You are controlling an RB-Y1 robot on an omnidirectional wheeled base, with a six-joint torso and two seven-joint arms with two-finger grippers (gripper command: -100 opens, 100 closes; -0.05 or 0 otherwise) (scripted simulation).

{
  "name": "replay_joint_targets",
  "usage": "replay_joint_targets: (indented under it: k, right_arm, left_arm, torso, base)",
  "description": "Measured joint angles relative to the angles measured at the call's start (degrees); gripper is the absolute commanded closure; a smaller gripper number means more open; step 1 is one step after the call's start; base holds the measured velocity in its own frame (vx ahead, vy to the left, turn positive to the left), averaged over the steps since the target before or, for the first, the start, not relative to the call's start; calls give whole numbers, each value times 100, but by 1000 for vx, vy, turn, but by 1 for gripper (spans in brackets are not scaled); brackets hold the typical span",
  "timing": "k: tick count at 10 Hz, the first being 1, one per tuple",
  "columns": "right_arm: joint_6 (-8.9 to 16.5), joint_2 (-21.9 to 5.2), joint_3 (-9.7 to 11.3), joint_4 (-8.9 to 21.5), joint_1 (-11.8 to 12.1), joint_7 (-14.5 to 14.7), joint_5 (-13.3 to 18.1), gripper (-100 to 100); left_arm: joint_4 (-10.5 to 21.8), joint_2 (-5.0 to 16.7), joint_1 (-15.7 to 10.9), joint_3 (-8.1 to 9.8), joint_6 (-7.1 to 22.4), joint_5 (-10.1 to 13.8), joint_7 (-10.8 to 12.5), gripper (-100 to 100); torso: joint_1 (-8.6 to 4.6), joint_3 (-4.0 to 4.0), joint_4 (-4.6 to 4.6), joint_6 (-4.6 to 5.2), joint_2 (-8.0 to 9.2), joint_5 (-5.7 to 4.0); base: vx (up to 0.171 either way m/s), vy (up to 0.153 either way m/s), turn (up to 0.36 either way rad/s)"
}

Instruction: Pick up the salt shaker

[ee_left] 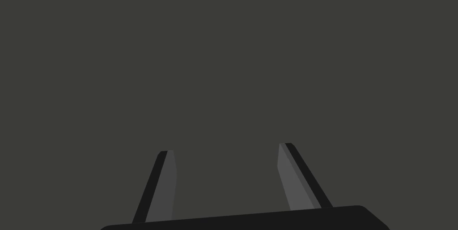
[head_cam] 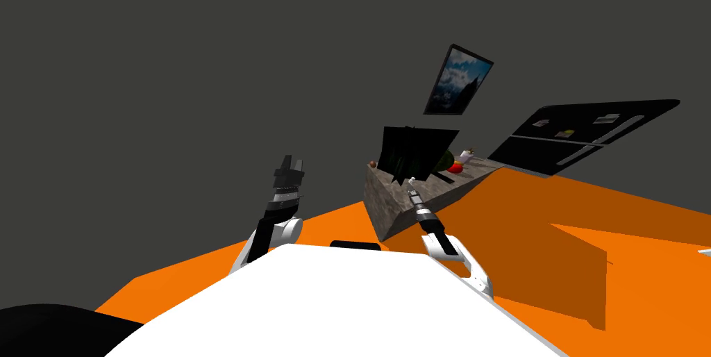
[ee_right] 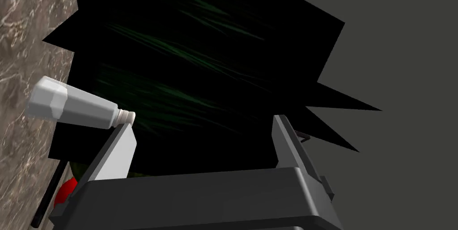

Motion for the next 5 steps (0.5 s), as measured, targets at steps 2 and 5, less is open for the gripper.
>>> replay_joint_targets:
  k: [2, 5]
  right_arm:
    - [270, -196, -34, 364, -148, 254, 238, -100]
    - [689, -715, -104, 906, -366, 538, 551, -100]
  left_arm:
    - [0, 0, 0, 0, 0, 0, 0, 0]
    - [0, 1, 0, 1, 0, 0, 0, 0]
  torso:
    - [-9, -1, 0, -1, -2, -2]
    - [-25, 2, 1, 1, 3, -5]
  base:
    - [39, 97, 39]
    - [30, 72, 49]
